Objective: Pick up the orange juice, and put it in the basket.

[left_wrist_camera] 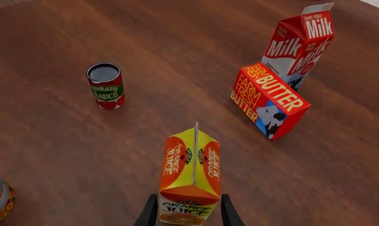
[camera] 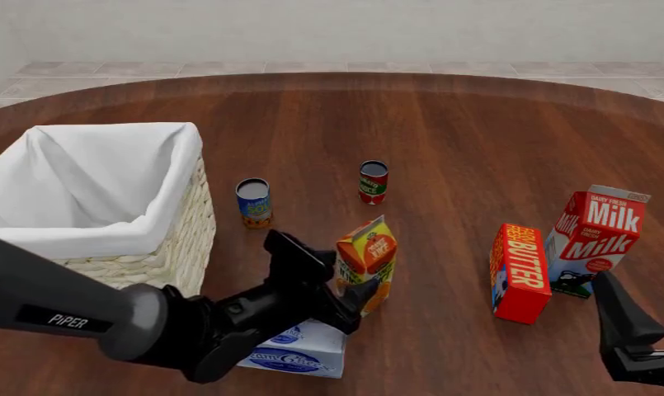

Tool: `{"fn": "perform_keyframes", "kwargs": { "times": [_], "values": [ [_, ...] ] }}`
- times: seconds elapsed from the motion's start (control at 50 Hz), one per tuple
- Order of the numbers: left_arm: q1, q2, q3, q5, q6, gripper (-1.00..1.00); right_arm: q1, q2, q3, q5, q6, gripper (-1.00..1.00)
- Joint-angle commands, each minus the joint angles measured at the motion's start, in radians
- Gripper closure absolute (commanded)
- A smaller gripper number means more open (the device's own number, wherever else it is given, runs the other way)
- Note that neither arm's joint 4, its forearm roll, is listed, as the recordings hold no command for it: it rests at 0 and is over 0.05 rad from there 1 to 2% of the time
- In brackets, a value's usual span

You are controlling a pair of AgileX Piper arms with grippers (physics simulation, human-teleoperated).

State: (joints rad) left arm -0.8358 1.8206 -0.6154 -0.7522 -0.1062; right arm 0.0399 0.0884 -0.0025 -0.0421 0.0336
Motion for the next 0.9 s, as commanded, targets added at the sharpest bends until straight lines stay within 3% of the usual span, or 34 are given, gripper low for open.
{"fn": "perform_keyframes", "kwargs": {
  "times": [0.02,0.7,0.72,0.9],
  "values": [
    [-0.008,0.015,-0.01,0.004,-0.01,-1.0,0.002,0.001,0.0,-0.001,0.001,-1.0],
    [-0.021,0.047,-0.033,0.014,0.018,-1.0,0.005,0.008,0.0,-0.004,0.0,-1.0],
    [-0.023,0.059,-0.035,0.007,0.018,1.0,0.003,0.007,0.0,-0.004,0.0,-1.0],
    [-0.004,0.016,-0.022,0.014,0.013,1.0,0.002,0.008,0.0,-0.004,0.001,-1.0]
  ]
}}
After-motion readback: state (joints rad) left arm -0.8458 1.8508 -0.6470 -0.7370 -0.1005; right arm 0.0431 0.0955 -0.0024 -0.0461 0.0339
